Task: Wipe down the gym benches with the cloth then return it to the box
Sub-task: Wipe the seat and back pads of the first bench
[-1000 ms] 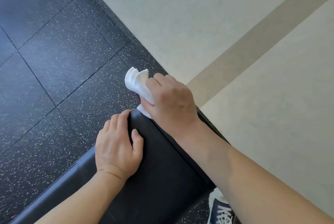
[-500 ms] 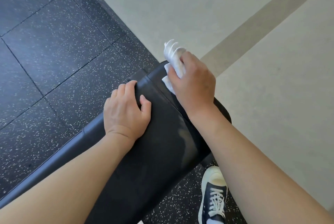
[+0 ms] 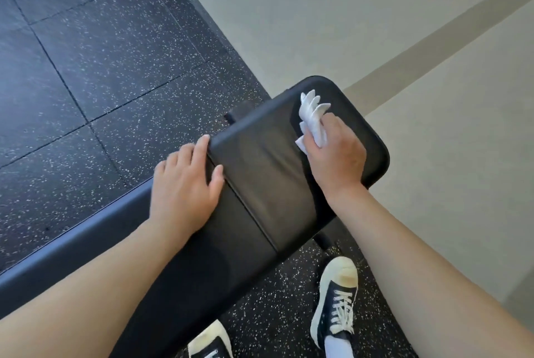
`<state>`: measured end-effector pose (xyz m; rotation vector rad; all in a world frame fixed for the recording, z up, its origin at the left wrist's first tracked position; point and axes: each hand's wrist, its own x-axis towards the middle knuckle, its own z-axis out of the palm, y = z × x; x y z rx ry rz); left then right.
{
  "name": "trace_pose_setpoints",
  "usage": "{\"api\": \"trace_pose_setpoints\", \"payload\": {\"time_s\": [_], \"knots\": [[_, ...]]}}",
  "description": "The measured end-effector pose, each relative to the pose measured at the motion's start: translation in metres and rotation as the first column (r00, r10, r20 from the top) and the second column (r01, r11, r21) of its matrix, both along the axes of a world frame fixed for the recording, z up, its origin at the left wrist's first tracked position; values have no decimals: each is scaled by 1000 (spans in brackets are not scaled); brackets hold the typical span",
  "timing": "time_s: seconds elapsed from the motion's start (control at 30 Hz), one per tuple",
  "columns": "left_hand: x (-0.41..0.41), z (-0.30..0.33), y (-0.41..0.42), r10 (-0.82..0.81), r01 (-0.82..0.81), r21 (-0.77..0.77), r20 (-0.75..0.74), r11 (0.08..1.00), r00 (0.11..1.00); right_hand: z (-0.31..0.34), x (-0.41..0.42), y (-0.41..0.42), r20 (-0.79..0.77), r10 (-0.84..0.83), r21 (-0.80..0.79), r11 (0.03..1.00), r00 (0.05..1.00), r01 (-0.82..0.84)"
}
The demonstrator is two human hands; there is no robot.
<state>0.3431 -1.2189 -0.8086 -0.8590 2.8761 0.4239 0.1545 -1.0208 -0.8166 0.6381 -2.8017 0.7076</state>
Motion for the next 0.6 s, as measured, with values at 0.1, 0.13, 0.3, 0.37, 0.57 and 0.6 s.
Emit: {"api": "trace_pose_setpoints", "payload": {"time_s": [0.1,0.13,0.3,0.37,0.57,0.6], "knots": [[67,-4,-23,183,-183,-41,-2,982,983,5,62,-25,11,81,39,996,997,-82],[78,-5,-24,216,-216,-45,-2,975,976,5,89,-39,3,151,52,987,988,-151],[84,-5,-21,252,-253,-21,-64,967,966,1,168,-92,-28,512,24,859,859,-511],[86,-8,-22,258,-262,-25,-95,965,961,3,153,-89,-65,631,9,775,773,-631],[84,-13,-22,261,-272,-61,-145,960,954,5,32,-84,-111,448,224,881,887,-417],[85,-13,-22,261,-272,-61,-149,960,954,4,9,-81,-92,336,216,926,937,-311]]}}
